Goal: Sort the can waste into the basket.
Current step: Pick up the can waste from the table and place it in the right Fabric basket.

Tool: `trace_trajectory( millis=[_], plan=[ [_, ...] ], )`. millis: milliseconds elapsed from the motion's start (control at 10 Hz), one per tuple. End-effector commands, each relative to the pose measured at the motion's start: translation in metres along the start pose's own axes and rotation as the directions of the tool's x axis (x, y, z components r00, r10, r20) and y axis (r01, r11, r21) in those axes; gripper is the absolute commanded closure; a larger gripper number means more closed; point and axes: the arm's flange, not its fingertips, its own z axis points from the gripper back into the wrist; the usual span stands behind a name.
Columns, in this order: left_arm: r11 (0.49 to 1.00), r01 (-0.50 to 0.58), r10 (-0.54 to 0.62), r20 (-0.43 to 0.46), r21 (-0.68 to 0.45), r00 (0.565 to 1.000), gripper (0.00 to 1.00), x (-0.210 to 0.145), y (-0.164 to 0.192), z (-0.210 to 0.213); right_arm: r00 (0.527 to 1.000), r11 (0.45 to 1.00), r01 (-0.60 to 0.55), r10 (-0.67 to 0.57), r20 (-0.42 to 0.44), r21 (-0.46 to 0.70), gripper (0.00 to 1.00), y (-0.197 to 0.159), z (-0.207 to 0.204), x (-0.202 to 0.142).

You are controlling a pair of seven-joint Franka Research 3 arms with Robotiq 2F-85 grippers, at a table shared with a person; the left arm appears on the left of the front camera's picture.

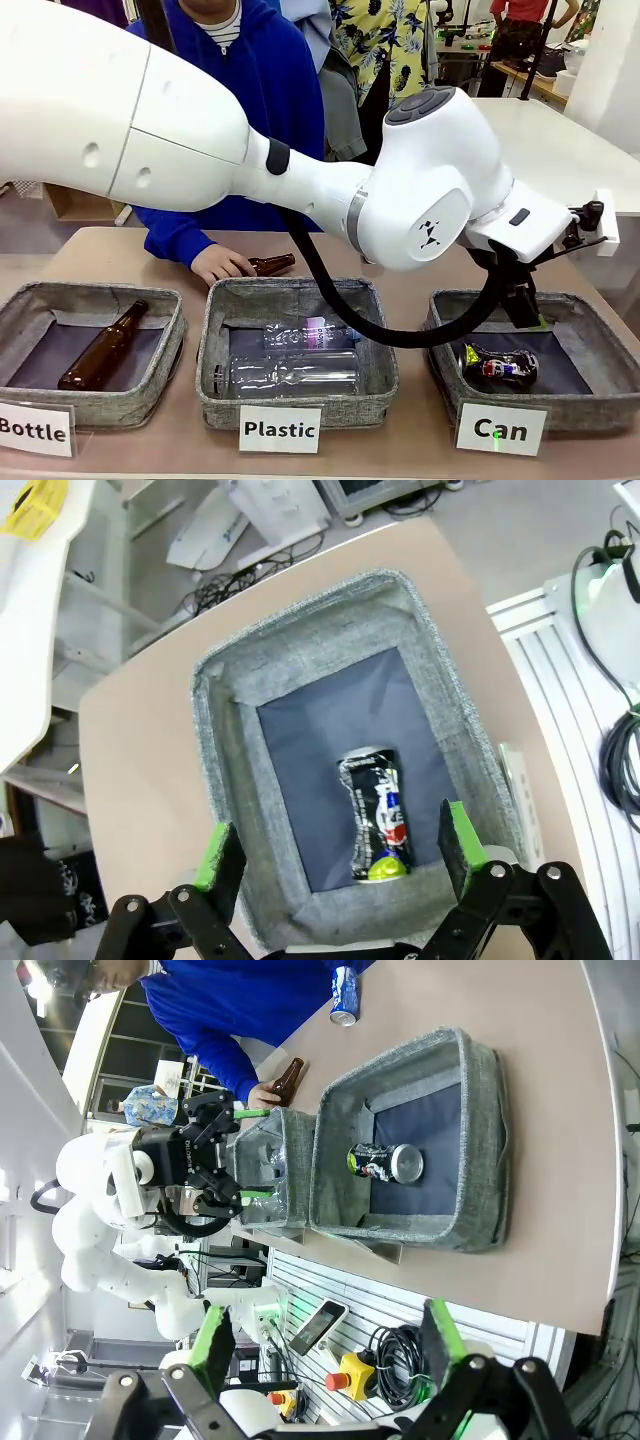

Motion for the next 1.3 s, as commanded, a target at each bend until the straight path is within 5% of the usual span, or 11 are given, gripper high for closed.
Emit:
trace_trajectory(
  millis=[0, 200, 500, 900, 1200],
  plan=[
    [0.999, -0.027, 0.027, -0.001, -0.034, 1.0, 0.0, -0.007, -0.022, 0.029, 1.0, 1.0, 0.0, 0.0, 0.0, 0.0, 0.0, 0.0, 0.0, 0.0],
    [0.985, -0.139, 0.138, -0.02, -0.103, 0.99, 0.0, -0.007, -0.028, 0.055, 0.996, 0.998, -0.037, 0.042, -0.074, 0.055, 0.0, 0.007, -0.027, 0.014],
    [0.952, -0.305, 0.305, 0.003, -0.031, 0.952, 0.0, -0.029, -0.028, 0.126, 0.955, 0.981, -0.13, 0.163, -0.246, 0.145, 0.0, 0.038, -0.094, 0.039],
    [0.889, -0.45, 0.45, 0.025, 0.082, 0.893, 0.0, -0.114, 0.009, 0.195, 0.841, 0.933, -0.163, 0.301, -0.45, 0.32, 0.0, 0.086, -0.207, 0.043],
    [0.847, -0.512, 0.513, 0.031, 0.143, 0.858, 0.0, -0.177, 0.021, 0.243, 0.782, 0.92, -0.175, 0.346, -0.519, 0.349, 0.0, 0.106, -0.277, 0.035]
  ],
)
